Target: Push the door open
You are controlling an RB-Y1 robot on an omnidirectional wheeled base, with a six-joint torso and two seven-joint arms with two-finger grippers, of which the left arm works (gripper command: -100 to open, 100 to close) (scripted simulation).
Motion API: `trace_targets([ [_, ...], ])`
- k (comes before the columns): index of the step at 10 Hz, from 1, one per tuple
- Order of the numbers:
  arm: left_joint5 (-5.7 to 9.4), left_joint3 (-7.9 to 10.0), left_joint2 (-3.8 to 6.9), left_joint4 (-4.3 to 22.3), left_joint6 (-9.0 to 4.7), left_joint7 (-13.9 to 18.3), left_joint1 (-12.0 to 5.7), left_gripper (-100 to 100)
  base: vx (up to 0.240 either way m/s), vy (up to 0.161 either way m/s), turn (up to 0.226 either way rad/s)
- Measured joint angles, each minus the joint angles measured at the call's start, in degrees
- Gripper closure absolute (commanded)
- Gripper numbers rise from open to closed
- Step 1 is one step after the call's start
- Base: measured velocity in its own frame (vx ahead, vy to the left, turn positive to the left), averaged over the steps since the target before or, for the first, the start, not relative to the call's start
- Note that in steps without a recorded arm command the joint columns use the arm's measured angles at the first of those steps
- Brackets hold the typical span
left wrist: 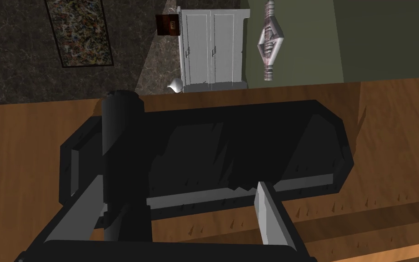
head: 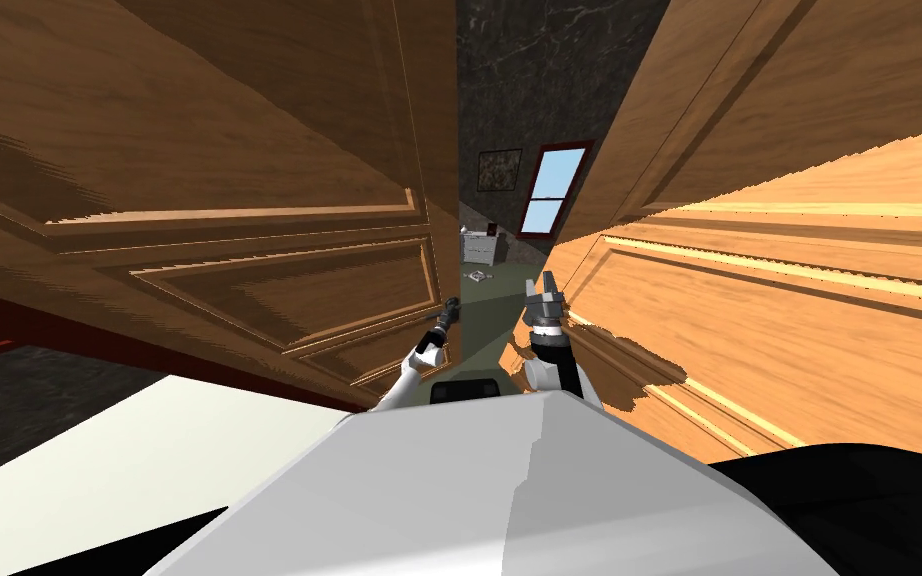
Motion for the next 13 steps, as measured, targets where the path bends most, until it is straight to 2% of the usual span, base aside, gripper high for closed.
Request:
trace_targets([
  [1,0.24,0.14,-0.11,0.74,-0.34,-0.29,-0.18,100,0.002,0.034,-0.05],
  [2,0.4,0.04,0.1,-0.07,0.04,-0.44,0.3,100,-0.005,0.016,-0.002],
  [3,0.36,0.19,-0.15,0.0,0.34,-0.62,0.15,100,0.006,0.014,-0.1],
  [4,0.39,0.33,-0.06,-0.88,0.45,-0.98,1.0,100,0.005,0.018,-0.066],
  [5,0.53,0.37,-0.26,0.2,0.09,-1.08,0.45,100,-0.014,0.01,-0.017],
  [6,0.79,0.3,0.02,0.35,0.33,-0.83,0.07,100,-0.007,0.001,0.022],
  [7,0.6,0.79,-0.36,-0.12,1.19,-1.13,0.15,100,0.009,-0.012,0.028],
  [8,0.67,0.39,-0.15,0.35,0.65,-1.05,-0.03,100,0.01,0.007,-0.116],
  [9,0.85,0.56,0.1,0.16,0.65,-1.14,0.22,100,0.005,0.024,-0.065],
  [10,0.78,0.81,-0.12,-0.27,0.91,-1.49,0.65,100,0.003,0.01,-0.036],
  [11,0.78,1.1,-0.17,-1.28,1.74,-1.7,1.1,100,-0.002,0.009,-0.005],
  [12,1.1,0.63,-0.14,1.26,0.5,-1.24,-0.47,100,0.01,0.01,-0.007],
  [13,1.04,0.32,0.04,1.41,-0.23,-1.13,-0.26,100,0.006,-0.001,0.012],
])
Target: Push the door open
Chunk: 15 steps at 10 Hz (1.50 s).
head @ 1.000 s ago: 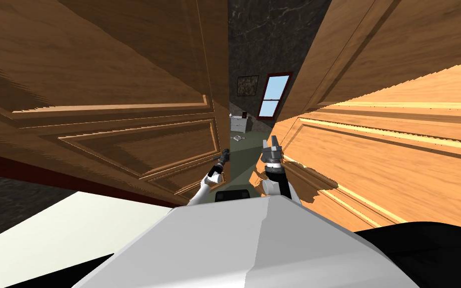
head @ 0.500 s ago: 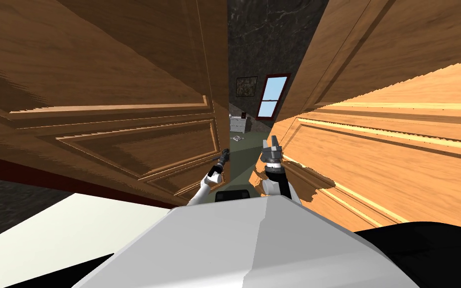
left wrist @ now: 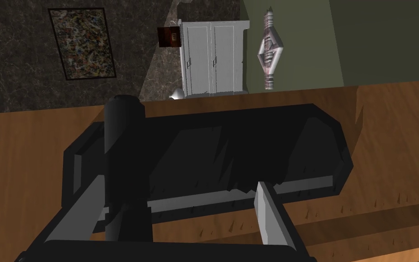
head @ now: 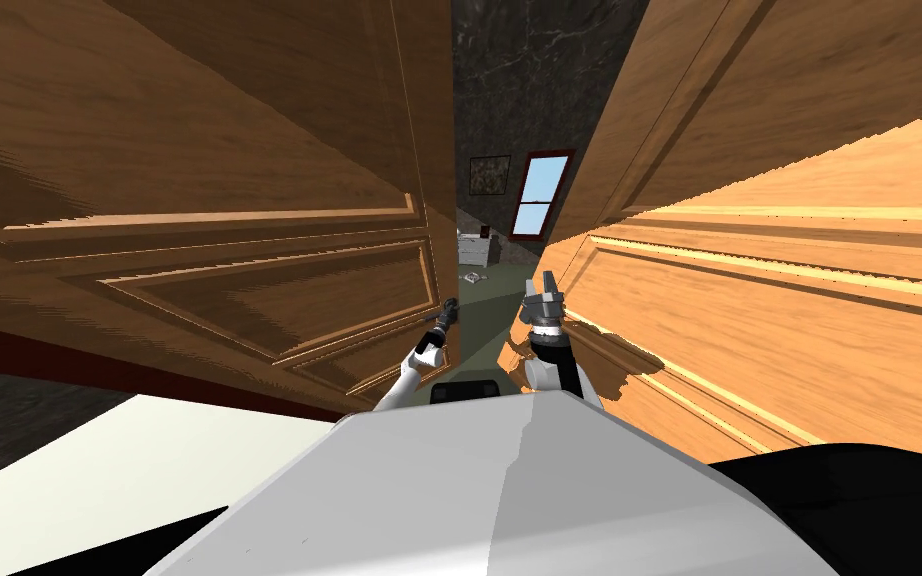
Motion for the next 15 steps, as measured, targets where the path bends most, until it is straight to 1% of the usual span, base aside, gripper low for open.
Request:
trace_targets([
  [1,-0.04,-0.11,0.19,-0.5,0.1,-0.06,0.32,100,-0.008,-0.005,-0.004],
  [2,0.03,0.08,0.33,-1.14,0.77,-0.03,0.43,100,-0.006,0.002,-0.02],
  [3,-0.21,0.29,0.19,-2.19,1.12,-0.34,1.22,100,-0.005,0.004,0.013],
  [5,0.22,-0.14,0.31,0.5,0.08,0.32,-0.63,100,-0.019,0.027,0.044],
  [6,0.48,0.74,0.23,1.45,-1.24,0.09,-1.46,100,-0.033,0.092,0.006],
  [7,0.66,1.88,0.28,0.87,-1.96,-0.47,-1.49,100,-0.016,0.076,-0.018],
  [9,1.35,3.64,0.5,1.75,-3.06,-1.14,-3.01,100,-0.012,0.065,-0.033],
  [10,1.5,4.83,0.33,0.96,-2.62,-1.82,-3.0,100,-0.002,0.057,-0.008],
  [11,1.94,5.31,0.44,2.54,-3.6,-1.95,-4.24,100,-0.01,0.033,0.003],
  [12,1.94,6.13,0.54,1.72,-3.56,-2.43,-3.94,100,-0.021,0.04,0.003],
  [13,1.96,7.12,0.21,1.79,-3.4,-3.17,-4.22,100,-0.029,0.053,-0.042],
  [14,2.26,7.29,0.39,3.08,-4.71,-3.27,-4.79,100,-0.014,0.029,0.01],
  [15,2.3,7.69,0.12,3.95,-5.54,-3.47,-5.12,100,0.001,0.013,0.061],
])
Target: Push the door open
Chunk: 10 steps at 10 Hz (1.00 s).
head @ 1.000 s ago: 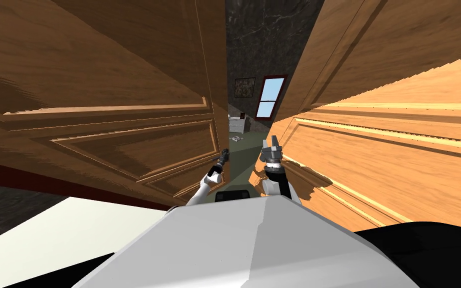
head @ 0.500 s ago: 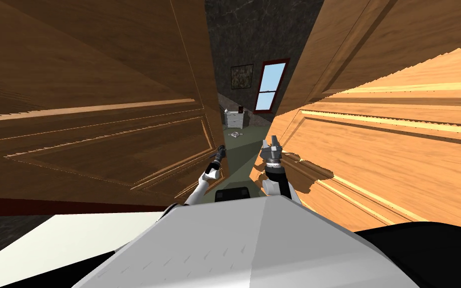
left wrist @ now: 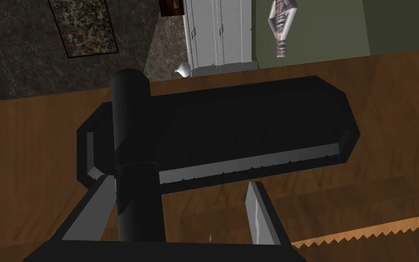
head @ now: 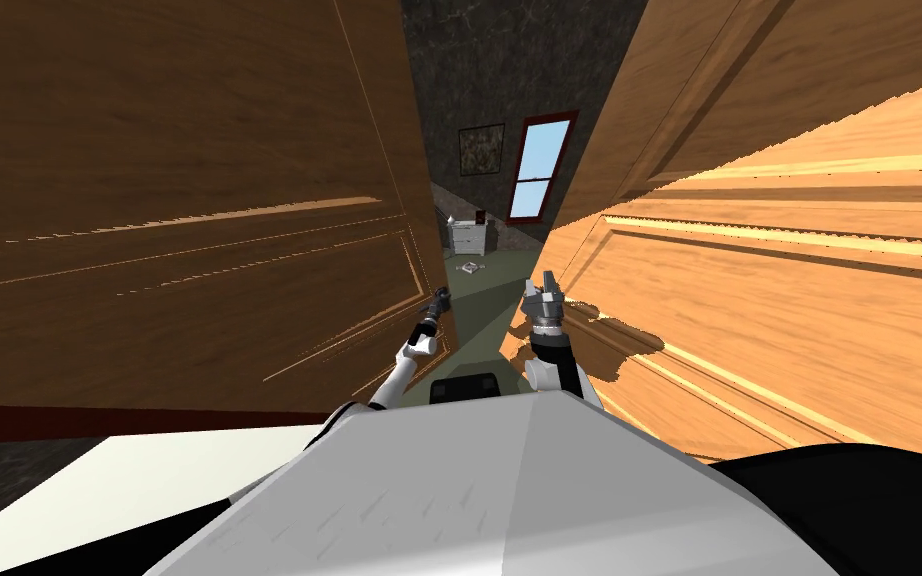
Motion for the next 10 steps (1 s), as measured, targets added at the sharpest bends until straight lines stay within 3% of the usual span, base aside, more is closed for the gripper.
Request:
trace_targets([
  [1,-0.18,0.27,-0.09,-0.85,-0.26,-0.43,1.04,100,-0.02,0.022,-0.02],
  [3,-0.03,1.9,-0.51,-1.98,0.77,-1.56,1.27,100,-0.018,0.034,-0.001],
  [4,0.13,2.21,0.07,-3.5,1.41,-1.79,2.0,100,0.002,0.014,-0.005],
  [6,0.77,2.5,0.6,-0.53,0.7,-0.93,-0.44,100,0.003,0.014,0.014],
  [7,0.64,3.04,0.28,-0.39,0.22,-1.27,-0.43,100,0.011,0.012,-0.017],
  [8,0.55,3.17,0.41,-1.87,0.38,-1.65,0.59,100,0.0,0.011,0.005],
  [9,0.6,3.16,0.19,-0.12,-0.45,-1.65,-0.45,100,-0.007,0.021,0.007],
  [10,0.64,3.23,0.38,-0.28,-0.72,-1.61,-0.28,100,-0.024,0.034,-0.005],
])
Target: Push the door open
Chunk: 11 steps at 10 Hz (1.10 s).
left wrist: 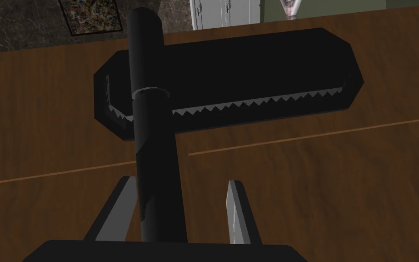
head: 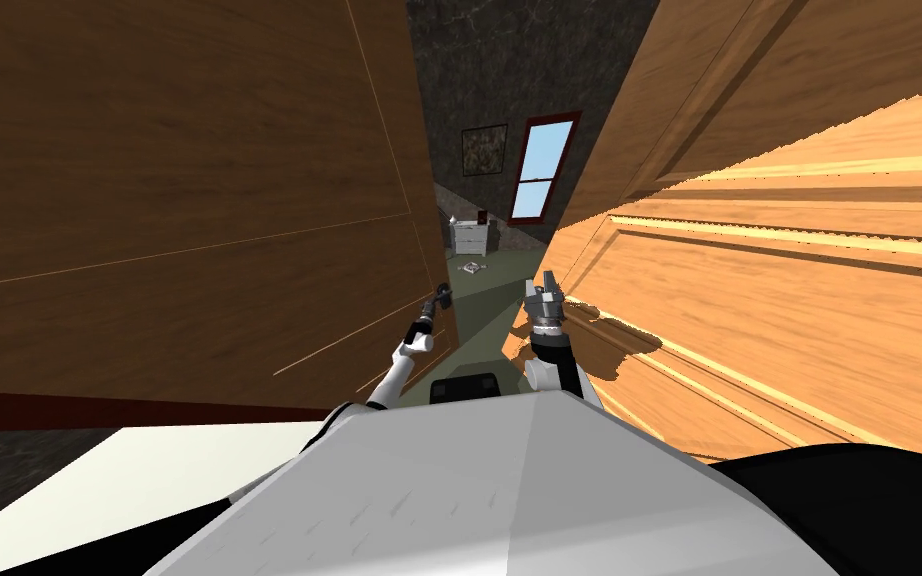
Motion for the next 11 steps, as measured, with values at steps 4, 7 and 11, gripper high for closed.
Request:
trace_targets([
  [4,0.54,2.36,0.66,-2.5,0.99,-1.14,0.97,100,-0.005,0.03,0.013],
  [7,0.95,2.97,0.78,1.75,-2.08,-0.78,-1.27,100,-0.01,0.02,-0.003],
  [11,1.1,5.68,-0.42,-1.4,-0.99,-3.18,0.28,100,-0.006,0.026,-0.009],
])
